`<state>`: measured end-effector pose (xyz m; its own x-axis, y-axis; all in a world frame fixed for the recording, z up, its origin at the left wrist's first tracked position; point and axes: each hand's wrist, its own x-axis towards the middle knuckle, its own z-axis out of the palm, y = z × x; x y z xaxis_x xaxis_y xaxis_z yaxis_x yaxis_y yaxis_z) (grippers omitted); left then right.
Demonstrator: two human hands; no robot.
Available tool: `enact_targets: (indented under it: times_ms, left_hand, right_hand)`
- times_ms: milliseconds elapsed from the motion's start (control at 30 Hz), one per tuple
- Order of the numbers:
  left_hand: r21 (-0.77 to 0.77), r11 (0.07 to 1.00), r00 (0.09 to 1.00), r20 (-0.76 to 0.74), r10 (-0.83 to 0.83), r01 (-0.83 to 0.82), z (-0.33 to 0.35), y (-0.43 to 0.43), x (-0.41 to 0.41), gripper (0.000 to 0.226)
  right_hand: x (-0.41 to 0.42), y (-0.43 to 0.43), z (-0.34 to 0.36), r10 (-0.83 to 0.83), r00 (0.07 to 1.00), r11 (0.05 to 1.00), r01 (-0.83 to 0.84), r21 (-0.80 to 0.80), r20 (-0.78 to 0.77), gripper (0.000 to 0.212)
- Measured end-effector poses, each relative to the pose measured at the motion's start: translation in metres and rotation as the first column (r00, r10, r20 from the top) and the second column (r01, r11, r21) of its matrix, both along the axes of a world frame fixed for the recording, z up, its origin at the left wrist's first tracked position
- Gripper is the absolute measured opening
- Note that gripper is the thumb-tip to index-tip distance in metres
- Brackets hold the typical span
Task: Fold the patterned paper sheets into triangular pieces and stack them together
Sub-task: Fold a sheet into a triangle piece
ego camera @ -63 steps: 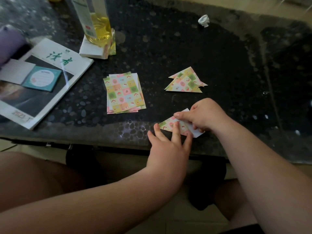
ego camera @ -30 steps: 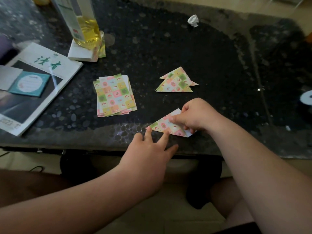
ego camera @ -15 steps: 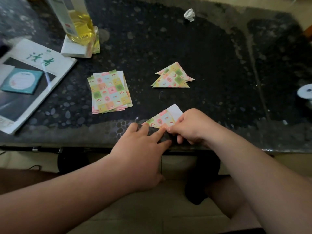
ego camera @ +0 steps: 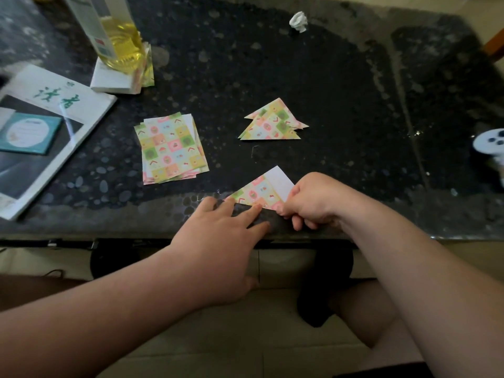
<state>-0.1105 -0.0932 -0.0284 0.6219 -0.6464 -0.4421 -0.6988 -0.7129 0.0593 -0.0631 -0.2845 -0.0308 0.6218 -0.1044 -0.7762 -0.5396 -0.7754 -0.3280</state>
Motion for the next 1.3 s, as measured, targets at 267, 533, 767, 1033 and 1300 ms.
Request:
enact_targets:
  times_ms: [267, 533, 767, 1033, 1300]
  left_hand:
    - [0.037, 0.999, 1.0, -0.027, 0.012, -0.011, 0.005, -0.003, 0.0, 0.092]
    - [-0.052, 0.997, 0.998, 0.004, 0.058, -0.058, 0.011, -0.013, 0.014, 0.04]
    - [-0.236, 0.766, 0.798, -0.267, 0.54, -0.598, 0.004, -0.025, 0.047, 0.023]
    - [-0.057, 0.634, 0.555, -0.548, 0.626, -0.771, -0.005, -0.032, 0.065, 0.029]
    - [0.093, 0.591, 0.44, -0.579, 0.687, -0.801, 0.001, -0.038, 0.08, 0.029]
  right_hand:
    - [-0.002, -0.058, 0.015, 0.027, 0.995, 0.995, -0.036, -0.095, -0.091, 0.029]
    - [0.001, -0.006, 0.008, 0.076, 0.992, 0.987, -0.089, 0.133, 0.097, 0.016]
    - [0.005, 0.001, 0.0, 0.053, 0.997, 0.994, -0.057, 0.098, 0.049, 0.019]
    - [0.009, 0.0, -0.005, 0.033, 0.999, 0.995, -0.034, 0.092, 0.014, 0.02]
    - [0.008, -0.001, -0.005, 0.01, 1.0, 0.995, -0.009, 0.097, -0.004, 0.02]
